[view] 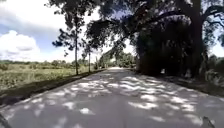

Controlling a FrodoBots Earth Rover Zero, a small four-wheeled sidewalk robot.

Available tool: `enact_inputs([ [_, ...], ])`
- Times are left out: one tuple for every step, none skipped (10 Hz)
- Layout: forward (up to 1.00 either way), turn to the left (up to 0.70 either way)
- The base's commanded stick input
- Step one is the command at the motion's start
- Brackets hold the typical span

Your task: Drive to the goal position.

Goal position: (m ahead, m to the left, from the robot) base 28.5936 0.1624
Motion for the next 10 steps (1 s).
enact_inputs([
  [0.7, 0.0],
  [0.7, -0.23],
  [0.7, -0.23],
  [0.7, -0.03],
  [0.7, 0.0],
  [0.7, 0.0],
  [0.7, 0.0],
  [0.7, 0.0],
  [0.7, 0.0],
  [0.7, 0.0],
])
